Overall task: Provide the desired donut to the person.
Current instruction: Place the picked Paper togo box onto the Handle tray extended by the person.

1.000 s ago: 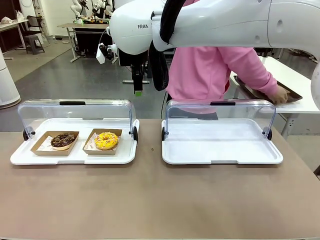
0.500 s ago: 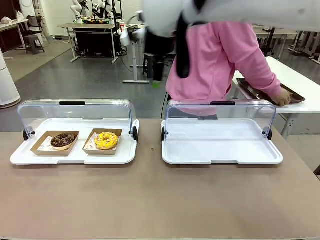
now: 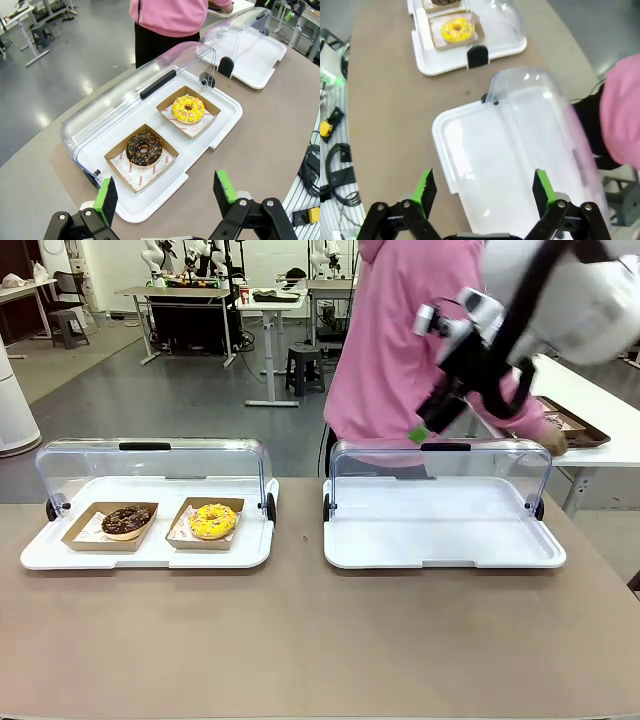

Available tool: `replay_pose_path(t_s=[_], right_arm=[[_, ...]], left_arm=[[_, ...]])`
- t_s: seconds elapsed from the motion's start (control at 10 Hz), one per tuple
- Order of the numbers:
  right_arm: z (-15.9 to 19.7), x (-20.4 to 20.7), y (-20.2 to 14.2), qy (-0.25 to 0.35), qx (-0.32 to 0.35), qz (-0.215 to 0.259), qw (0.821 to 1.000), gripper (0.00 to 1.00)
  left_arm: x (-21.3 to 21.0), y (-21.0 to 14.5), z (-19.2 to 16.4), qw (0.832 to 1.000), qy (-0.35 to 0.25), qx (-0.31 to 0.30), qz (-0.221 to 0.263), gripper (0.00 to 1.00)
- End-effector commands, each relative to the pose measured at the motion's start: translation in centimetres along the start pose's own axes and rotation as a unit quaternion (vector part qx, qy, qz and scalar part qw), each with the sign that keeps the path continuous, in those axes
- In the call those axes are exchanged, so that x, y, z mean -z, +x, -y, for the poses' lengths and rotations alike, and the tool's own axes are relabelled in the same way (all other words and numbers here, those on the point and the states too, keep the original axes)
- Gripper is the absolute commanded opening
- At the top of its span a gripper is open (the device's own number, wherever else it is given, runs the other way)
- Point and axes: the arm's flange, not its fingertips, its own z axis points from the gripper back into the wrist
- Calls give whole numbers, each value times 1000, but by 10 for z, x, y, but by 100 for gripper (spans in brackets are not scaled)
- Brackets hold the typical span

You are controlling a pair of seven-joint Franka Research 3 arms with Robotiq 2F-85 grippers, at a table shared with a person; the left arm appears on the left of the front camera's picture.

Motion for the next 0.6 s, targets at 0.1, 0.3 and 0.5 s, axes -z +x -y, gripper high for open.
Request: replay_pose_path(t_s=[0.1, 0.3, 0.5], right_arm=[[0, 0, 0, 0, 0, 0, 1000, 100], [0, 0, 0, 0, 0, 0, 1000, 100], [-4, 4, 0, 4, -2, 6, 1000, 100]], left_arm=[[0, -1, -1, 1000, -2, 2, 3, 100], [0, -1, -1, 1000, -2, 2, 3, 100], [0, -1, -1, 1000, -2, 2, 3, 100]])
